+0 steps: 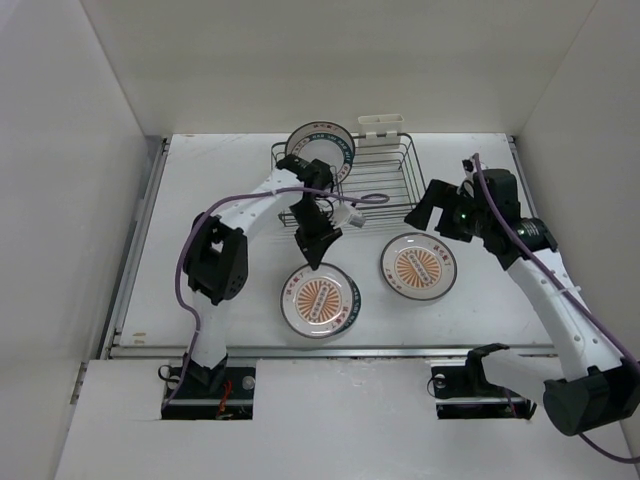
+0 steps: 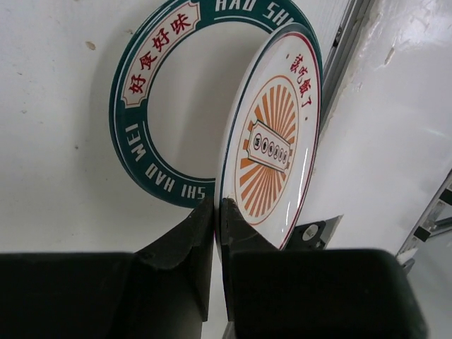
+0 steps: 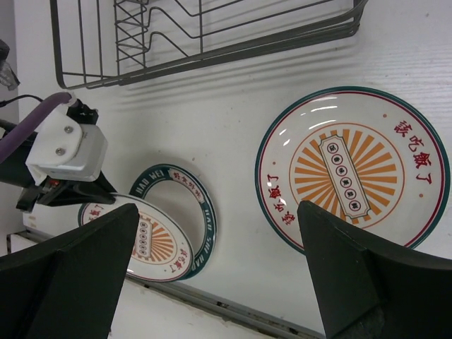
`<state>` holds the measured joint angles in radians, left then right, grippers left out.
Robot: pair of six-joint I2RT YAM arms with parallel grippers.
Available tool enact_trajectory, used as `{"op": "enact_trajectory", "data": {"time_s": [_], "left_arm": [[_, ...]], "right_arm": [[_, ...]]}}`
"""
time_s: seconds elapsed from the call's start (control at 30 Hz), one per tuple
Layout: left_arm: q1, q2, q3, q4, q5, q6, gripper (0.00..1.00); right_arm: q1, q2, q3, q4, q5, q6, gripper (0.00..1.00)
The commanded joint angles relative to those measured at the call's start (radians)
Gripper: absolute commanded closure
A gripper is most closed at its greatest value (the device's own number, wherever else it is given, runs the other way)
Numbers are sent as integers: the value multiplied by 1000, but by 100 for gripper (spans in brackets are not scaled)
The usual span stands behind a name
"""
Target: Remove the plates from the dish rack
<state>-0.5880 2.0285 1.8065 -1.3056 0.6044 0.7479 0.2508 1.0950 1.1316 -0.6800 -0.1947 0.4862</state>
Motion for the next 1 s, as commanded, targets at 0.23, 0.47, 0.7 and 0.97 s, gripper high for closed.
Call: {"op": "enact_trajectory", "data": {"time_s": [0.23,0.47,0.7,0.97], "left_arm": [[-30,10,-1,-80,-9,-45,30],[54,-112,102,73,-21,-275,0],[142,-232,152,279,-430,-628,0],[284,-101,276,295,-756,-783,0]], "right_arm": [[10,-37,-27,50,3,-6,0],[10,54,88,69,-6,-49,0],[10,245,308,135,-6,-110,0],[31,664,744,185,-75,-242,0]]}}
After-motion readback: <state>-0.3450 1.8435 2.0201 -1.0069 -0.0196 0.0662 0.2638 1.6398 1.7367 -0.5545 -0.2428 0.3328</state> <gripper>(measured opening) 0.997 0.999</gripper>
